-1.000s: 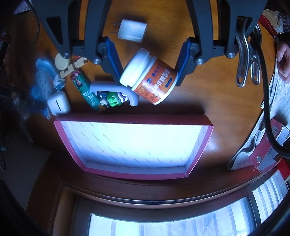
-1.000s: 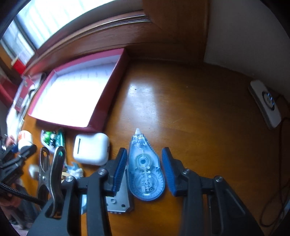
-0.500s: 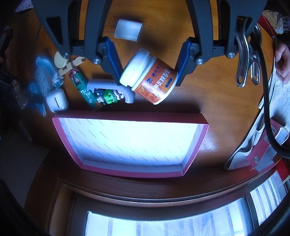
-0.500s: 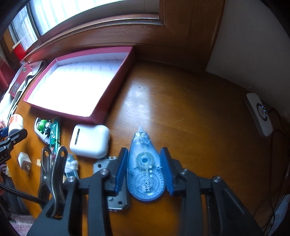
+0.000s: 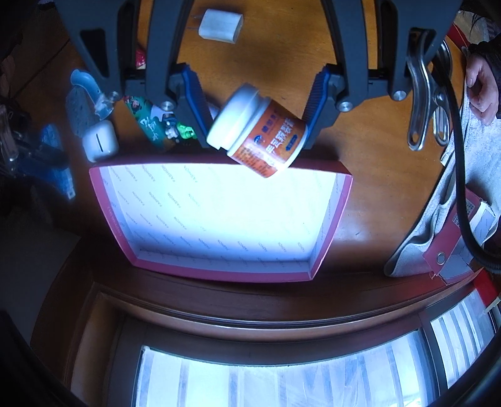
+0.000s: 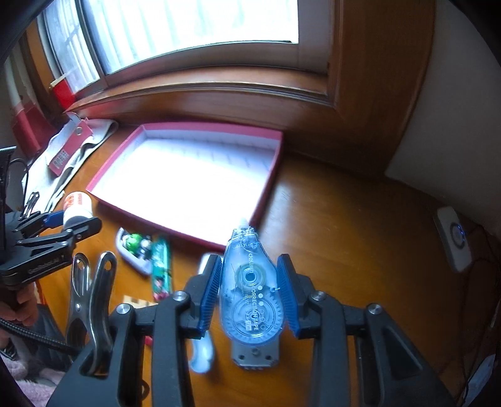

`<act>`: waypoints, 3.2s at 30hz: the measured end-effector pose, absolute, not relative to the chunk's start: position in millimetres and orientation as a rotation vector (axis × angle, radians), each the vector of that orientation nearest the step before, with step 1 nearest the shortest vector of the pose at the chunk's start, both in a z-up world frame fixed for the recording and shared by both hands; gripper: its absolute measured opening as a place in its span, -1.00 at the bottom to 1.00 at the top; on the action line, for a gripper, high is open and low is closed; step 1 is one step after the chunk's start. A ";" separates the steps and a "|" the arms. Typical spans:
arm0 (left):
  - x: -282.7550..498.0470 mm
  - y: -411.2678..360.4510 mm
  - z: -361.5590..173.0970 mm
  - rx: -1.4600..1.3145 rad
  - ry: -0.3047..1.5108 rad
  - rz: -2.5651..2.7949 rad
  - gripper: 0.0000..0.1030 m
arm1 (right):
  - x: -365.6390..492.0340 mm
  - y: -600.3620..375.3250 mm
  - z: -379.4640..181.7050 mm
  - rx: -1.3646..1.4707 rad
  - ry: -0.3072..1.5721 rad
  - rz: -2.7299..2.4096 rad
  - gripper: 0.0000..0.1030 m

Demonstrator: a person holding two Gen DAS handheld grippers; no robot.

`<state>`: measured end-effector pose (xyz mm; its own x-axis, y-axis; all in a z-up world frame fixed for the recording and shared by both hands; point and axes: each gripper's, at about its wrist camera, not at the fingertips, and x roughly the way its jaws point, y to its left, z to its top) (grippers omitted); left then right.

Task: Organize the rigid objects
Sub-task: 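Carry the pill bottle and correction tape into the pink tray with both grippers, then open both grippers to release the items in the tray and withdraw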

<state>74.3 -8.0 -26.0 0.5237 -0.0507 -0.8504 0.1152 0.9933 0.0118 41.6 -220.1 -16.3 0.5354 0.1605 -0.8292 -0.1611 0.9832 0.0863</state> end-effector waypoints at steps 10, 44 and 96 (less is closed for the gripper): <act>114.7 -4.4 -16.8 0.034 1.012 -0.084 0.15 | 76.4 -189.0 -7.6 -0.032 0.977 0.244 -0.27; 176.6 -18.1 -70.9 0.013 1.142 -0.063 0.15 | 144.0 -178.6 -48.3 -0.045 1.078 0.202 -0.27; 76.8 -2.7 -16.9 0.005 1.082 -0.010 0.38 | 61.1 -177.5 -14.9 -0.037 0.989 0.206 -0.25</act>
<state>76.8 -2.7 -16.9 0.4698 -0.0063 -0.8828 0.0109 0.9999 -0.0013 61.1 -177.5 -14.9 0.5315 0.1560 -0.8326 -0.1900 0.9798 0.0623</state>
